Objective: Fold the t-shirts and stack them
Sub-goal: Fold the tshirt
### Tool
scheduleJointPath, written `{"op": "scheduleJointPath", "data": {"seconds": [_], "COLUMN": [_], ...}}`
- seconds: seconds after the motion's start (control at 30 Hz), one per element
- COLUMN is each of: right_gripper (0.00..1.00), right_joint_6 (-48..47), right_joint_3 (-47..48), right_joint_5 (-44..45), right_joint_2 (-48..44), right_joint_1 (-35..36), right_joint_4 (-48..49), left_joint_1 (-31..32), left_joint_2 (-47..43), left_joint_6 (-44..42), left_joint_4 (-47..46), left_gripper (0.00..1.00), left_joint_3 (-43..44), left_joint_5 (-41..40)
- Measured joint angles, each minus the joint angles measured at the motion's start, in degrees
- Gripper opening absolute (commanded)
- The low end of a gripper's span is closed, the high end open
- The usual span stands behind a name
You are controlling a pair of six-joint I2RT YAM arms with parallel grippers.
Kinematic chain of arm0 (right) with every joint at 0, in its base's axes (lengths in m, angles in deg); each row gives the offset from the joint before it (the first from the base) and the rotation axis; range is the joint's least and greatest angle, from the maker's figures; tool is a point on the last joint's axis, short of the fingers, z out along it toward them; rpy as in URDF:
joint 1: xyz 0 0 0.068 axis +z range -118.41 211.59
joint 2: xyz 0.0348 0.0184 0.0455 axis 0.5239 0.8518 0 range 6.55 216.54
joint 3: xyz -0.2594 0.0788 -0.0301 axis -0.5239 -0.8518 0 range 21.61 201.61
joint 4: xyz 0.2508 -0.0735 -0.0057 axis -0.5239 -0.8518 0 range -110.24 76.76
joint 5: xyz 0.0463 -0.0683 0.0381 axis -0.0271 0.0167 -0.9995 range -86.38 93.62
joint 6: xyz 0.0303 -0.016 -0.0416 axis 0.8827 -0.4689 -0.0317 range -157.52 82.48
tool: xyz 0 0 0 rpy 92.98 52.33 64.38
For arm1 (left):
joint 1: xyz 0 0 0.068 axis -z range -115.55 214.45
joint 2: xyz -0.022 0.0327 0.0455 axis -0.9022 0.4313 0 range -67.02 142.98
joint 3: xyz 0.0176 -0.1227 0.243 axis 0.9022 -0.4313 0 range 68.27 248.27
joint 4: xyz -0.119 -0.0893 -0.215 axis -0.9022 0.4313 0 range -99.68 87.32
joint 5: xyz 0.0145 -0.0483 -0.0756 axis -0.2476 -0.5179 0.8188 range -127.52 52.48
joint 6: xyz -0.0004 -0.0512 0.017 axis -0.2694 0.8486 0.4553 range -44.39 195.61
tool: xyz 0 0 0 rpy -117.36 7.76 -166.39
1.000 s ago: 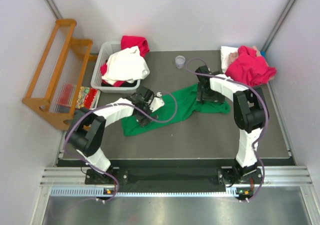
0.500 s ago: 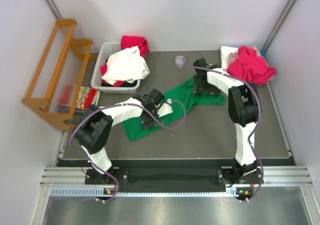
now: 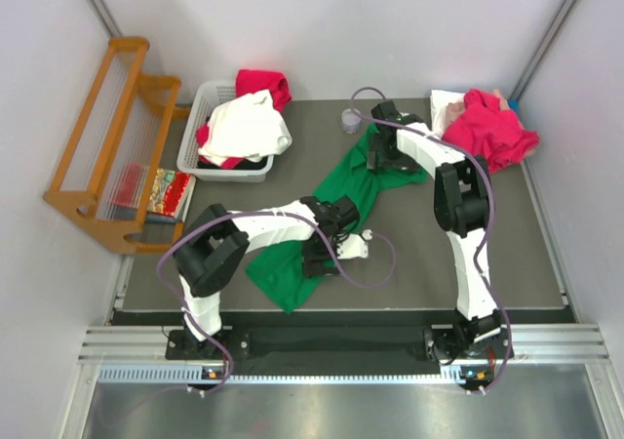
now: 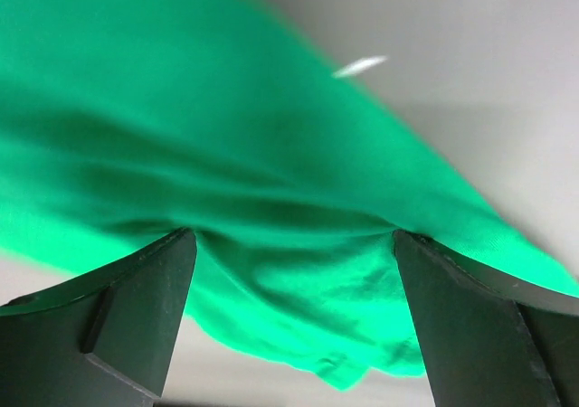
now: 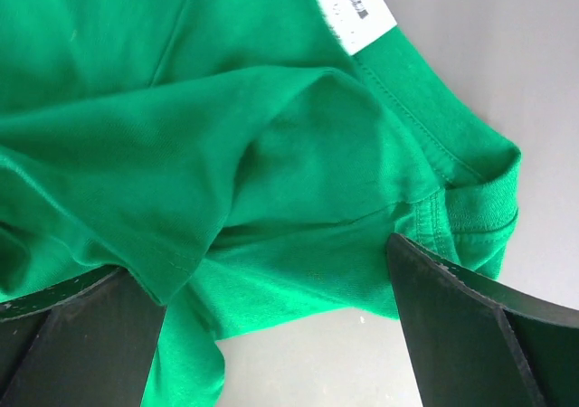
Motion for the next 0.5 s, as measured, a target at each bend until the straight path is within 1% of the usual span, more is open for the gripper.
{"op": "scheduleJointPath", "data": {"seconds": [0.1,0.27,0.4,0.5], "right_gripper": [1.0,1.0,1.0,1.0], "right_joint_6": [-0.7,-1.7,-2.2,-2.4], "right_joint_3": [1.4,4.6,7.1,7.8], "right_joint_5": [-0.7,-1.8,-2.7,-2.9], "right_joint_2": [0.8,2.7,4.2,4.4], "right_joint_1": [0.0,0.0,0.0,0.0], "right_joint_4": [-0.4,-1.8,-2.6,-3.0], "left_joint_1": [2.4,5.3,6.1,5.7], "left_joint_2": [1.8,4.5,7.6,8.1], "left_joint_6": [0.1,2.0,3.8,4.1], "left_joint_4": [2.9,6.1,9.8,10.7], "left_gripper": [0.99,0.99,0.99,0.99], "left_joint_3": [2.7,7.2,12.3,13.2], "left_joint_5": [3.9,6.8,10.1,11.0]}}
